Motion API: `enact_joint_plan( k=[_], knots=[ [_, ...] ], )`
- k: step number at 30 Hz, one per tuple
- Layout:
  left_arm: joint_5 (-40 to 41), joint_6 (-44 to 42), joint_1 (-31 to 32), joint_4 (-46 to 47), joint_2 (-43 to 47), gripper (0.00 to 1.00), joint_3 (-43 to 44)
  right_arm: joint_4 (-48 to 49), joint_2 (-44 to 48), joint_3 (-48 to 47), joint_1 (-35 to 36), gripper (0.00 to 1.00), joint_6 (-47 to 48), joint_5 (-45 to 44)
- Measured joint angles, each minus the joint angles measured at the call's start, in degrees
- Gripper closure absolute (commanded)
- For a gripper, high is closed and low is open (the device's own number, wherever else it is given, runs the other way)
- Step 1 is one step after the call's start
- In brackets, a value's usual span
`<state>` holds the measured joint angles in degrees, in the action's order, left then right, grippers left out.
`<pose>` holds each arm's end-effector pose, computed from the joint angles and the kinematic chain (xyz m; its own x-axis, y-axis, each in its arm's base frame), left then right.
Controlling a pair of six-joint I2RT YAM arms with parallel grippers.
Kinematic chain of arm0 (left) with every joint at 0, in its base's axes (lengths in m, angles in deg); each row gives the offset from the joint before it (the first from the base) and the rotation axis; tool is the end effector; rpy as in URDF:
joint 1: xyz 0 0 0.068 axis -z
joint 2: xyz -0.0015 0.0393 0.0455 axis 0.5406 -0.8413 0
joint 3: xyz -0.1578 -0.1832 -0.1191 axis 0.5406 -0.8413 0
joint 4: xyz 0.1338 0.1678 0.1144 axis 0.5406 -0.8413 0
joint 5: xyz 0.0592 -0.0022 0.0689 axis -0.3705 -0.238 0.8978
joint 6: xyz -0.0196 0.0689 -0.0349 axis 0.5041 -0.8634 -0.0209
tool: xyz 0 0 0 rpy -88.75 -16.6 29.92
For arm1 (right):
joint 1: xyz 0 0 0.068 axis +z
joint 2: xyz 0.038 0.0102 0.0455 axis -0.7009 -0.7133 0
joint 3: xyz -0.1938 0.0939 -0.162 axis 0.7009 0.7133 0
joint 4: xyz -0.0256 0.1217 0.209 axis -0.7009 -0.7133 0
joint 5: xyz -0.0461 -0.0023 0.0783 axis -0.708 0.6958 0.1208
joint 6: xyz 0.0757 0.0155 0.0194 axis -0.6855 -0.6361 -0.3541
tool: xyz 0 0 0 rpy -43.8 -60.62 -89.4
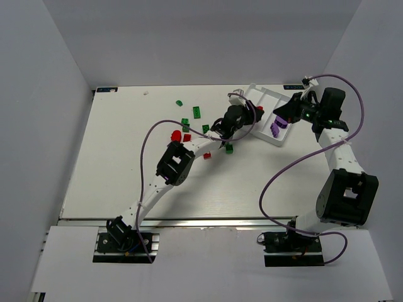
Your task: Sort the legos into containers by color
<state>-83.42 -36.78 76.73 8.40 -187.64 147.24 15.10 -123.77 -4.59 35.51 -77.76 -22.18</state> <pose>0.4608 -0.4387 0.1415 -0.4990 -0.4768 -0.7236 0.4153 0.6013 -0.6826 0.3481 -0.0043 0.3184 -0.3702 0.0782 -0.9257 -0.5564 0.7792 0.2884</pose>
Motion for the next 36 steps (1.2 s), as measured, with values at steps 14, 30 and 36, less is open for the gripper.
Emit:
enact_joint_plan(
  k=[14, 30, 36],
  knots=[
    [0.2, -3.1, 0.3, -0.5, 1.1, 0.52, -1.3, -0.7, 0.0, 0.6, 0.0, 0.68, 2.5, 5.3],
    [3.6, -14.9, -4.1, 1.1, 51.0, 0.37, -52.7, -19.9, -0.9, -10.0, 8.1, 0.46, 28.3, 10.1],
    [7.4, -13.6, -6.9, -5.7, 69.3, 0.02, -71.9, -21.9, -5.3, -11.2, 22.9, 0.46, 28.5, -7.2]
  ],
)
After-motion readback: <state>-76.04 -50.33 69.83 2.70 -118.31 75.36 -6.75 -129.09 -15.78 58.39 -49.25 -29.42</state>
